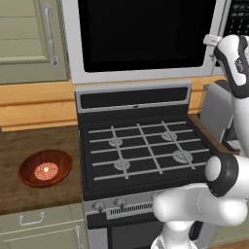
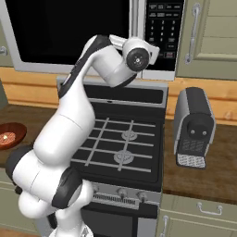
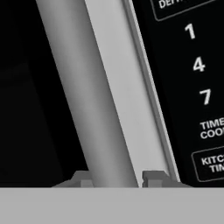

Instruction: Open the microwave, place the bowl with waffle inside the microwave, then close the microwave door and turn it on.

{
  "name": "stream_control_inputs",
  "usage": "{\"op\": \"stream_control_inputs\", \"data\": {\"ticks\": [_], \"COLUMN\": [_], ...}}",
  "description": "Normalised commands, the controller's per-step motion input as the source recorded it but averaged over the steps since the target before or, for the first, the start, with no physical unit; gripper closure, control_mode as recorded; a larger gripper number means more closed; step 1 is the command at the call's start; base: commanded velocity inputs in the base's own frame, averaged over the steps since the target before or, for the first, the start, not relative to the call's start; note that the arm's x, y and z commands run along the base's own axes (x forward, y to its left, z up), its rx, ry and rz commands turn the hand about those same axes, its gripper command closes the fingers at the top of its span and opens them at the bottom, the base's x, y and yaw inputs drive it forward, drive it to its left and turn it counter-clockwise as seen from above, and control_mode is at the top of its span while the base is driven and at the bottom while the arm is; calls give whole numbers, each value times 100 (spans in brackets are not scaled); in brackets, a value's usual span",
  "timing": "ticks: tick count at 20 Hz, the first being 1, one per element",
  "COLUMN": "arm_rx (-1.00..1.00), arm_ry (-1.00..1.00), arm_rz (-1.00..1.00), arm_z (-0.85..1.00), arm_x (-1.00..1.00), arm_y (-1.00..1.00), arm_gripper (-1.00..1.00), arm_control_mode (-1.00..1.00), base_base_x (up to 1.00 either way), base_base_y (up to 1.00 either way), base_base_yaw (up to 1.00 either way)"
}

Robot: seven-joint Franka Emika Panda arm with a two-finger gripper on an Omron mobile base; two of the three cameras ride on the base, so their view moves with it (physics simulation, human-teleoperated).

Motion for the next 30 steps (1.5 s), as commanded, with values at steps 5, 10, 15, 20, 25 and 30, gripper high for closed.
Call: {"op": "stream_control_inputs", "data": {"ticks": [5,10,15,20,25,30], "arm_rx": [-9,-9,-21,-27,-29,-33], "arm_ry": [0,0,-6,-15,-25,-28], "arm_rz": [26,21,13,9,5,1], "arm_z": [0,9,29,30,16,12], "arm_x": [-2,-43,-99,-100,-100,-100], "arm_y": [85,100,85,81,98,100], "arm_gripper": [100,100,100,100,100,100], "arm_control_mode": [-100,-100,-100,-100,-100,-100], "base_base_x": [0,0,0,0,0,0], "base_base_y": [0,0,0,0,0,0], "base_base_yaw": [0,0,0,0,0,0]}}
